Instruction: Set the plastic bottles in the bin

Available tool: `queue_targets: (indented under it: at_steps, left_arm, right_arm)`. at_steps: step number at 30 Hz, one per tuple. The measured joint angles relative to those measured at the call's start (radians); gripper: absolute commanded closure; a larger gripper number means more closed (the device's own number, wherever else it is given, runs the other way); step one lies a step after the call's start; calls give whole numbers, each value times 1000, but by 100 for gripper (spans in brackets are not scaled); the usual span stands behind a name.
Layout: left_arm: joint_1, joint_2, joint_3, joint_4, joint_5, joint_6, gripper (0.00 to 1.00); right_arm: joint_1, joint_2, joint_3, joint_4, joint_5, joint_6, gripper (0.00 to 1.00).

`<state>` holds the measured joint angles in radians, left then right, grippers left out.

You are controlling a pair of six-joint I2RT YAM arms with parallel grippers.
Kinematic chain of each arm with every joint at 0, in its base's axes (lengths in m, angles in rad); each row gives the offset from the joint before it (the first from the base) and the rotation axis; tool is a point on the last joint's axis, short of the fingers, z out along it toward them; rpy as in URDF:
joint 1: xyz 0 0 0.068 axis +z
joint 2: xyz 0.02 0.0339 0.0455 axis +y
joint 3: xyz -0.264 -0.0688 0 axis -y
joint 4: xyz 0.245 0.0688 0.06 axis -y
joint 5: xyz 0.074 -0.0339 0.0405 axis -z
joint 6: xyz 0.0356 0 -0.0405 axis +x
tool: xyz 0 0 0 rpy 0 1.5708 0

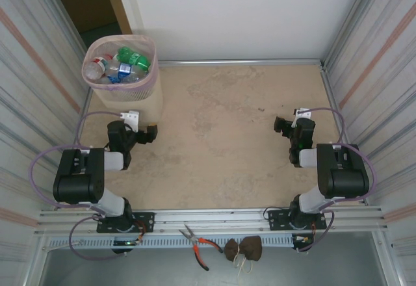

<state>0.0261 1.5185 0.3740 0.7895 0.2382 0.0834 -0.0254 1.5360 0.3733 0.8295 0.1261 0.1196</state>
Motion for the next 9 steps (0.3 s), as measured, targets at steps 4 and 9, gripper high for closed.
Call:
queue_targets:
  at_steps: [4, 9]
  left_arm:
    - [0, 0, 0, 0, 0, 0, 1]
    - [0, 0, 0, 0, 0, 0, 2]
  right_arm:
    - [2, 1, 2, -1, -1, 0, 1]
    - [2, 2, 6, -8, -19, -1, 1]
